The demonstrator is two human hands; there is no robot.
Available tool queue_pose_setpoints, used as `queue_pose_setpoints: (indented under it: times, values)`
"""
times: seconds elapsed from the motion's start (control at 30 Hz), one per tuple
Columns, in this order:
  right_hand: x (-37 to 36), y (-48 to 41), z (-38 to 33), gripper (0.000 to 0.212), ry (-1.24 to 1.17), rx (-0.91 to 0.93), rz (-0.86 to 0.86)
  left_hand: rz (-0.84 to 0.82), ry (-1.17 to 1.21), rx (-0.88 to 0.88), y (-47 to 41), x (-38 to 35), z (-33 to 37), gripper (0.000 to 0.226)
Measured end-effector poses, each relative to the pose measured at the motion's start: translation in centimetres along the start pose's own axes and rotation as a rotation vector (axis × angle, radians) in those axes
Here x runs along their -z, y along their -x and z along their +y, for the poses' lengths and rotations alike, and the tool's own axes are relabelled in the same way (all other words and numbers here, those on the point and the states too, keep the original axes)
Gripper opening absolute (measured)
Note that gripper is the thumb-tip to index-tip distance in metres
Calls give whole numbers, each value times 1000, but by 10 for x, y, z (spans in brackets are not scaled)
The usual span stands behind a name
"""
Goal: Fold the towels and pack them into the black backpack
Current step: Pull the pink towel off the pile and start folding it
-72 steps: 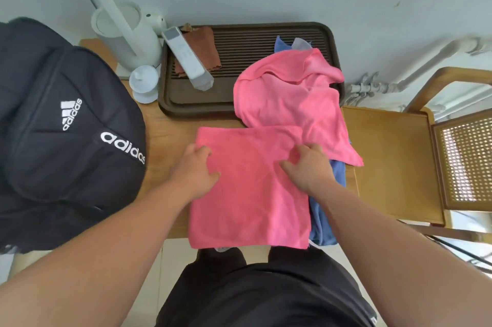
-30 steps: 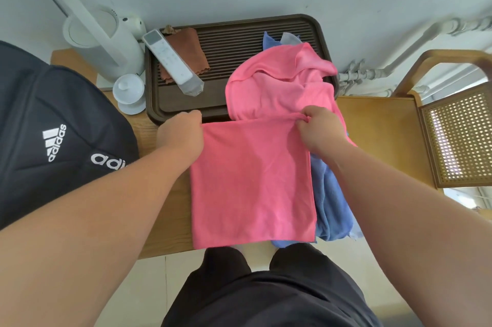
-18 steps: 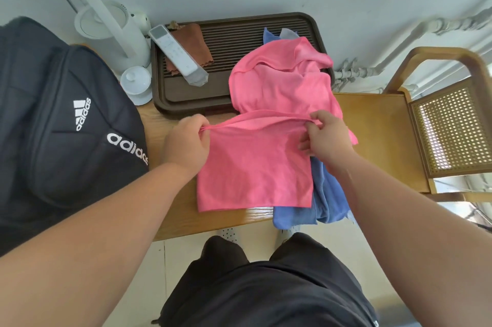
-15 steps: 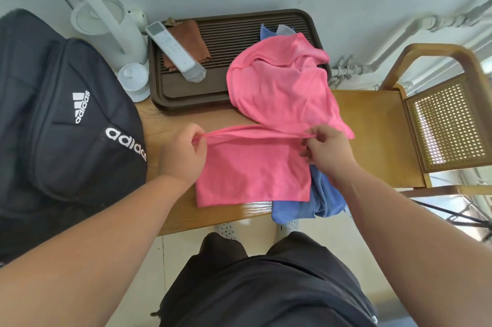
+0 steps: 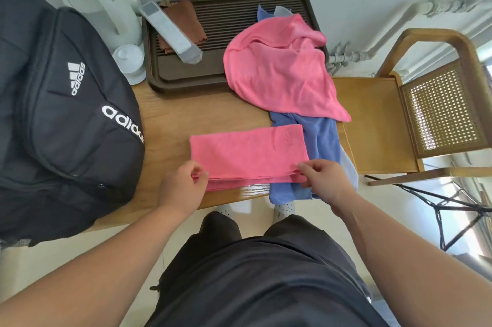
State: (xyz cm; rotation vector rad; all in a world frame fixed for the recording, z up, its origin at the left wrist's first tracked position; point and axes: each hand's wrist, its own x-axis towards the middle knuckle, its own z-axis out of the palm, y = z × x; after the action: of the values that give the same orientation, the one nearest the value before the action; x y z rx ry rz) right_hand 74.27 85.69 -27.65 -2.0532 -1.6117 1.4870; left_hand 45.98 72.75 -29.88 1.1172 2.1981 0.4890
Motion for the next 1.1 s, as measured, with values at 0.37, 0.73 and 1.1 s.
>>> queue_pose_setpoints:
  times: [0.37,0.73,1.1]
  values:
    - [-26,-3,-28,37,797,350,167,-23,-78,42,-13,-3,-5,9]
    - [-94,-43,-46,73,1141,664,-148,124,54,387,-73,-14,4,50]
    - [-114,-56,-26,81,1168,670,-223,151,269,419,-81,-11,22,25]
